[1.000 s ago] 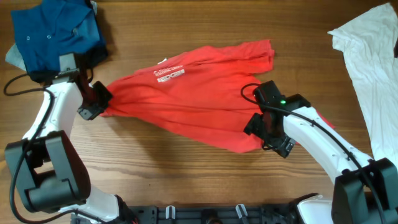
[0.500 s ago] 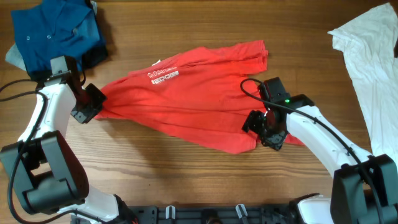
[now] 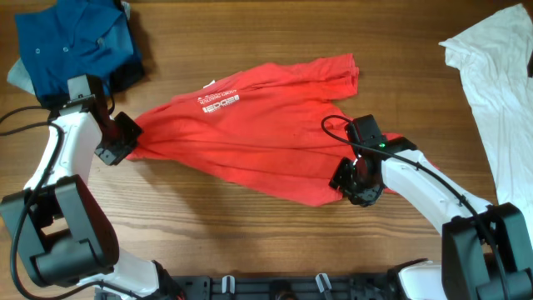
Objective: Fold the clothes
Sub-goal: 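Lift the red T-shirt with both grippers and stretch it apart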
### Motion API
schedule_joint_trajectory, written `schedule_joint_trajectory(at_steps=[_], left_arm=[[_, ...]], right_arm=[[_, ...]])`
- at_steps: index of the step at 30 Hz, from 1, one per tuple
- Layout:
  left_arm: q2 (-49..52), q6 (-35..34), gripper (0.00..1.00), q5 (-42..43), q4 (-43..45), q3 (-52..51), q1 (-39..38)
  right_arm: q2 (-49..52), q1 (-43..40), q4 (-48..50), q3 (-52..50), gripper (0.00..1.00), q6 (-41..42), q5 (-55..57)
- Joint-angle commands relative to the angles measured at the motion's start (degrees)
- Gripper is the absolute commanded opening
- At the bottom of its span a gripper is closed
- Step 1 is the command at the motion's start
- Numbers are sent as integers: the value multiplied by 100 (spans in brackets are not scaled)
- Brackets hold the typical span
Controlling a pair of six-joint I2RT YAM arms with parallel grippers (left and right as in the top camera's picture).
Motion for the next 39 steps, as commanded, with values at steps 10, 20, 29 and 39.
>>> schedule_joint_trajectory(at_steps=[10, 20, 29, 39], left_arm=[[-44, -101, 4, -79, 20, -42, 28], [-590, -98, 4, 332, -431, -28, 26], [-3434, -98, 4, 664, -1019, 35, -413], [-5934, -101, 4, 748, -1440, 382, -1003]], right_arm=[[63, 9, 94, 9, 10, 160, -120], [-671, 9, -949, 1154, 4, -20, 125], [-2085, 9, -2861, 3556, 4, -317, 629], [-2400, 11, -4417, 4809, 27, -649, 758]])
